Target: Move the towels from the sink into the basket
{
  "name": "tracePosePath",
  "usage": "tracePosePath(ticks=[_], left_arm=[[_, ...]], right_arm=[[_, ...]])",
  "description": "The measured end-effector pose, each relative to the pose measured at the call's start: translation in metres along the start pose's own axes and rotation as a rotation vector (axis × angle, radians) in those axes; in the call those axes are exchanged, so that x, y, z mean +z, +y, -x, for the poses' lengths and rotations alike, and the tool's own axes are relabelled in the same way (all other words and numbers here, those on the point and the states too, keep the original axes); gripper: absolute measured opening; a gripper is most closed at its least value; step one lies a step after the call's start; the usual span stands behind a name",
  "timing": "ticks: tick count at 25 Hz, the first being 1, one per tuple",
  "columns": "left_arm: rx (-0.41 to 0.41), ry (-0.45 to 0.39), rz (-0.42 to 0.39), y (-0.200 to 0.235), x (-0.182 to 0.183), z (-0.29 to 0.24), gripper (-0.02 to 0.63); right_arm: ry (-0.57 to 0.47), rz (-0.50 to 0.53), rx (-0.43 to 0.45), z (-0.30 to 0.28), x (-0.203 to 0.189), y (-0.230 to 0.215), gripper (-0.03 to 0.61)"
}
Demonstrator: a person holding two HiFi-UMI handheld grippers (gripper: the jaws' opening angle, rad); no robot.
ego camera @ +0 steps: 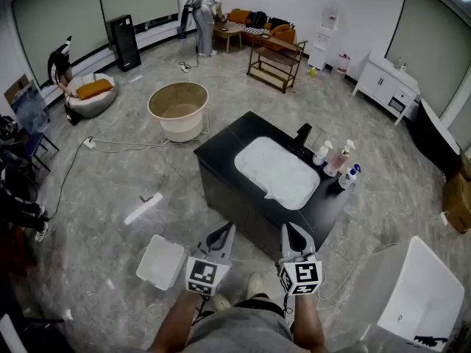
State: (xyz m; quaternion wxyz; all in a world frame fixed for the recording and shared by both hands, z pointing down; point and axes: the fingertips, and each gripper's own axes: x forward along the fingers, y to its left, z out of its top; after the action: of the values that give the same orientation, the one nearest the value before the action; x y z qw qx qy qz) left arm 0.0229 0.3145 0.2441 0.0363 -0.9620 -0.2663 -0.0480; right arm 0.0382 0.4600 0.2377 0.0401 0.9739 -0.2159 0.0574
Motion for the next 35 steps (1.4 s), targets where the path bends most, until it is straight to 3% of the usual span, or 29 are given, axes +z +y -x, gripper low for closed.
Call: tracePosePath(ticks=[9, 16, 29, 35], left_arm=[[-0.035, 0.011, 0.007, -0.012, -0.007, -0.002, 0.009], [-0.056, 0.027, 0.015, -0.011, -0.011, -0.044, 0.009], [0.047, 0.1, 0.057, 0.055, -0.031, -0.207, 0.009], [0.092, 0.151, 0.096, 0.083, -0.06, -0.266, 0.009]], right_arm=[[-0.008, -0.03, -0.027, 0.012, -0.004, -0.006, 0.0], [0.021, -0.019, -0.05, -0.013, -0.012, -0.037, 0.0], [0.076, -0.019, 0.066, -0.179, -0.034, -0.14, 0.0], [0.132, -0.016, 0.145, -0.249, -0.061, -0.163, 0.0]])
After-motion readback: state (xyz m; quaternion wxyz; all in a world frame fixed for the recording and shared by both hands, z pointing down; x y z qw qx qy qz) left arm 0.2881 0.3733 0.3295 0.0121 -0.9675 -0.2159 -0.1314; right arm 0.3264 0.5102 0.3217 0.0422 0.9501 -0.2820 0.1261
